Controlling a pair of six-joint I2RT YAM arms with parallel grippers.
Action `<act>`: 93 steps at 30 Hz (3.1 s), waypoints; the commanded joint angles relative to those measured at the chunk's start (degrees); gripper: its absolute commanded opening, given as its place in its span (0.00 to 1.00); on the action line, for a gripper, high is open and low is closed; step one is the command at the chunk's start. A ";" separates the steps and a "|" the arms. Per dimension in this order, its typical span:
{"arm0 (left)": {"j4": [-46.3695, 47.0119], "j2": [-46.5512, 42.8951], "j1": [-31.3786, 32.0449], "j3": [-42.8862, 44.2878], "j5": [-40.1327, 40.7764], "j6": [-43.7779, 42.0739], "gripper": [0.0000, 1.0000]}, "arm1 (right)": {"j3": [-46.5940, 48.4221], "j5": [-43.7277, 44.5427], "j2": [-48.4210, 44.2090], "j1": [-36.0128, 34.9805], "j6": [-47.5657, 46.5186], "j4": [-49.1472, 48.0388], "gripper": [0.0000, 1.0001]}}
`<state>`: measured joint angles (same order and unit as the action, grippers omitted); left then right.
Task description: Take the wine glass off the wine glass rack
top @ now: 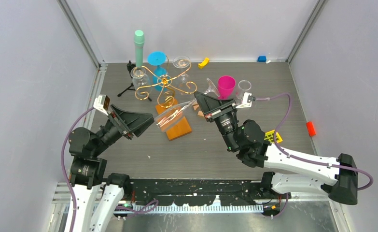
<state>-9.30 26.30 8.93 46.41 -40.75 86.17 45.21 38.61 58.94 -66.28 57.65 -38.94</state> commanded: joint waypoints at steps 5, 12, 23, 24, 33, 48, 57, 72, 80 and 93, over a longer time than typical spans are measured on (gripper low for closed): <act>8.99 1.16 0.57 0.07 -2.90 7.51 0.56 | 2.61 -0.08 5.92 -0.36 2.48 -11.32 0.00; 8.01 0.20 0.64 -1.24 1.10 9.91 0.56 | 2.01 -2.09 11.69 -0.42 -2.21 -24.82 0.00; 7.79 -1.64 0.59 -2.78 8.49 13.28 0.62 | -0.94 -0.48 13.60 -0.51 -9.25 -38.53 0.00; 7.47 -1.80 0.64 -2.74 9.15 13.58 0.62 | -1.21 -0.36 13.23 -0.43 -10.33 -39.10 0.00; 4.77 -1.70 0.61 -2.71 11.48 13.98 0.68 | -2.96 0.63 10.56 -0.44 -13.24 -40.29 0.00; 4.94 -2.96 0.63 -2.95 11.31 15.06 0.60 | -0.75 1.51 12.92 -0.51 -16.05 -41.89 0.00; 4.73 -2.98 0.57 -2.26 10.06 15.04 0.61 | 3.62 0.87 16.62 -0.51 -18.64 -41.66 0.00; 8.97 -0.18 0.60 -0.62 7.73 15.73 0.45 | 5.37 -1.46 21.64 -0.47 -13.91 -41.13 0.00; 11.93 1.22 0.64 -0.44 8.05 13.40 0.00 | 3.88 -1.80 19.94 -0.47 -12.96 -40.94 0.00; 12.38 10.11 0.63 11.86 3.39 -1.39 0.00 | 1.61 -5.82 13.19 -0.48 -12.90 -34.03 0.44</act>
<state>0.38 33.71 9.47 53.52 -35.62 91.50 47.37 34.41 75.66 -66.32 45.58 -75.77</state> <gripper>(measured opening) 0.048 0.389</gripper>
